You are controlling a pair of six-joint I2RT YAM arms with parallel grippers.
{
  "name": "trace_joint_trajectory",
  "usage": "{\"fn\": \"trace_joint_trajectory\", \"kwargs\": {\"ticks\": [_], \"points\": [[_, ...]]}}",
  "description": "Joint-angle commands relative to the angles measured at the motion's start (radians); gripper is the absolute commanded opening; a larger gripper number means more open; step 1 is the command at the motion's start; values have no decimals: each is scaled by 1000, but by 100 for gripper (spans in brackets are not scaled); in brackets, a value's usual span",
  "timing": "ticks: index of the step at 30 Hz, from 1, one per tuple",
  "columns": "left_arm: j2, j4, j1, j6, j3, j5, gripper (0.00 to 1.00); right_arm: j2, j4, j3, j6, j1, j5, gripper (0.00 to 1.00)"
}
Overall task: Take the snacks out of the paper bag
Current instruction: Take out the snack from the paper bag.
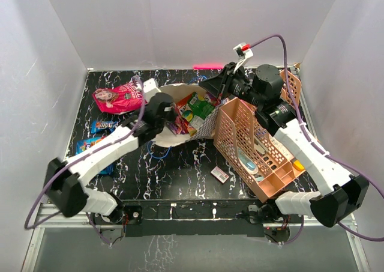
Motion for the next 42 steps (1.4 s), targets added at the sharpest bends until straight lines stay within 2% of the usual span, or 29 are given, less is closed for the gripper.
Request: {"fn": "trace_joint_trajectory", "kwargs": {"ticks": [1,10,15,18,22,26,32,35,39,42], "points": [[-220,103,6,132,-35,110,0,-53,37,21,-19,4,61,8],[-465,103,4,378,-11,250,0,-73,44,-1,-6,4,202,8],[-579,117,5,576,50,212,0,-95,55,-28,-5,4,254,8],[-614,122,4,682,100,113,0,-100,55,-30,-6,4,265,8],[-603,118,4,784,122,-104,0,-100,55,-28,-5,4,267,8],[-551,33,4,770,107,-380,0,-104,50,-30,-5,4,269,8],[-498,-42,11,698,19,-474,0,-113,43,-43,1,4,273,8],[-468,-97,93,603,-38,-387,0,-114,41,-44,2,4,274,8],[-422,-121,305,487,-110,-39,0,-117,39,-43,3,4,270,8],[-379,-85,395,469,-148,118,0,-123,37,-47,3,4,274,8]]}}
